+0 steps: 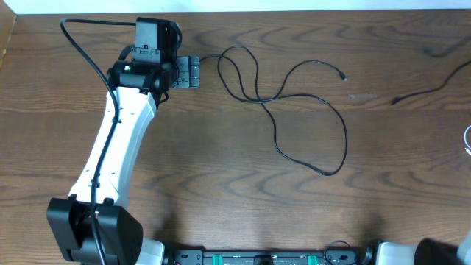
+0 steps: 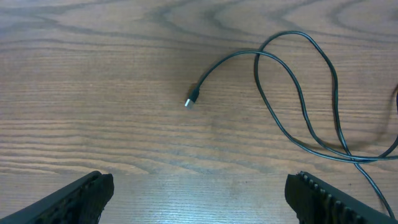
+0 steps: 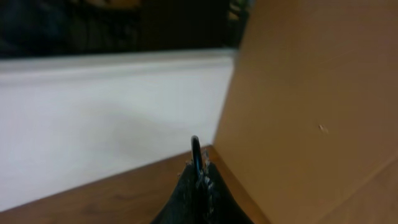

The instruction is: Untangle cables

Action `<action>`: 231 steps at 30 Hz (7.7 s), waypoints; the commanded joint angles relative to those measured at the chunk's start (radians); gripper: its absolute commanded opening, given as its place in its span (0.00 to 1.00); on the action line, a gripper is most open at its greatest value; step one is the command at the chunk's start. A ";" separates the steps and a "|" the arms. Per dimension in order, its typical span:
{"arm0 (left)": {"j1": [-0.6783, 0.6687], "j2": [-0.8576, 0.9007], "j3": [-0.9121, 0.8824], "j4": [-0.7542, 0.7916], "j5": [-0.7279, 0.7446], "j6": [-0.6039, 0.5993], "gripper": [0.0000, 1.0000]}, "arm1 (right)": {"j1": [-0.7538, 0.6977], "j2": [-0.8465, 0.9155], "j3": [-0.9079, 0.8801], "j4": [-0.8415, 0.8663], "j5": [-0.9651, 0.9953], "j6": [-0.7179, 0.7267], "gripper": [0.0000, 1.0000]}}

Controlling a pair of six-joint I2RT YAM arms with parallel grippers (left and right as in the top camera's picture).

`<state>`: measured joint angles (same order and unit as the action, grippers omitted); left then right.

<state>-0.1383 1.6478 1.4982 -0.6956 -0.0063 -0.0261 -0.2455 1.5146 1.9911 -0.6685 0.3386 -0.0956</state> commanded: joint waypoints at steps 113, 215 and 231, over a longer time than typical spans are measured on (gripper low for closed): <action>0.000 0.005 -0.001 0.000 -0.006 -0.002 0.93 | 0.373 0.678 0.008 -0.394 -0.944 -0.656 0.99; 0.000 0.005 -0.001 -0.004 -0.006 -0.002 0.93 | 0.621 1.023 -0.076 -0.023 -0.100 -0.058 0.01; 0.000 0.005 -0.001 -0.004 -0.006 -0.002 0.93 | 0.323 1.023 0.366 -0.023 0.055 -0.202 0.01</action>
<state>-0.1383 1.6478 1.4982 -0.6991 -0.0059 -0.0261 0.0856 2.5462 2.2536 -0.7063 0.3328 -0.2623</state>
